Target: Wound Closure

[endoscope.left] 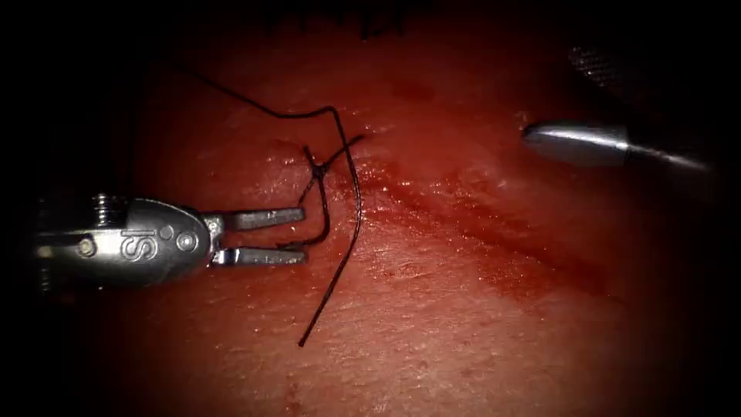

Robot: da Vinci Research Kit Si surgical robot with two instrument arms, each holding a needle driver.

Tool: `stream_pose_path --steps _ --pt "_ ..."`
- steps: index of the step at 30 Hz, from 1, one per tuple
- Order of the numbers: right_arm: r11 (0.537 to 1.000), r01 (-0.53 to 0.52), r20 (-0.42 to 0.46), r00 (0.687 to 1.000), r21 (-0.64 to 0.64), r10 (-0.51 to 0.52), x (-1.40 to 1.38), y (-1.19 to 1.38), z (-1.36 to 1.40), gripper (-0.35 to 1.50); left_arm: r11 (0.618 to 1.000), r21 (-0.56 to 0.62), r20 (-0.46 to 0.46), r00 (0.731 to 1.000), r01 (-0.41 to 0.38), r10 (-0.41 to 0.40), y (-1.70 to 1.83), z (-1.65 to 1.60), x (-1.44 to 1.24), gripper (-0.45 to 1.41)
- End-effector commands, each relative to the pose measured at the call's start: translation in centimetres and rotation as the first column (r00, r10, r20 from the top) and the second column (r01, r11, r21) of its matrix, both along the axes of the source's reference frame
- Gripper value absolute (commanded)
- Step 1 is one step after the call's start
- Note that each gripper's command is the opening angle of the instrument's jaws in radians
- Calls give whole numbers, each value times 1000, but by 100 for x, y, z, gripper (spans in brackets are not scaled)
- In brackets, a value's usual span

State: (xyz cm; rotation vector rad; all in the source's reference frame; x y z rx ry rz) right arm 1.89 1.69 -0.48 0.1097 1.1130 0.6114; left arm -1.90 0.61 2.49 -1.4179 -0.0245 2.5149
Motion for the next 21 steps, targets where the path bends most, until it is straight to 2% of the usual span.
stream_pose_path --steps 1,5,8,10,14,17,19,21 --pt "1000 10 -11 1000 -9 -10 19 -1 2 84 1000 -1 0 1000 -1 1 -3 7 -6 -42" --pt "1000 19 -19 1000 -23 -20 34 -4 1 84 1000 3 22 1000 -11 11 -4 6 -4 -45" --pt "998 58 -28 998 -37 -59 64 -10 6 84 1000 3 58 998 7 -7 1 2 2 -45" --pt "996 77 -32 996 -42 -78 74 -12 10 84 1000 11 62 998 6 -6 2 0 5 -45" --pt "983 174 -38 984 -62 -176 102 -24 33 89 999 16 68 997 43 -44 14 -12 16 -45" --pt "977 200 -45 978 -72 -203 111 -32 44 96 999 18 62 997 49 -50 17 -16 20 -45" --pt "959 272 -33 961 -79 -276 124 -45 68 105 998 22 58 997 53 -55 20 -20 24 -45" --pt "946 312 -18 949 -82 -315 124 -52 82 105 998 21 53 997 58 -59 20 -20 26 -45"
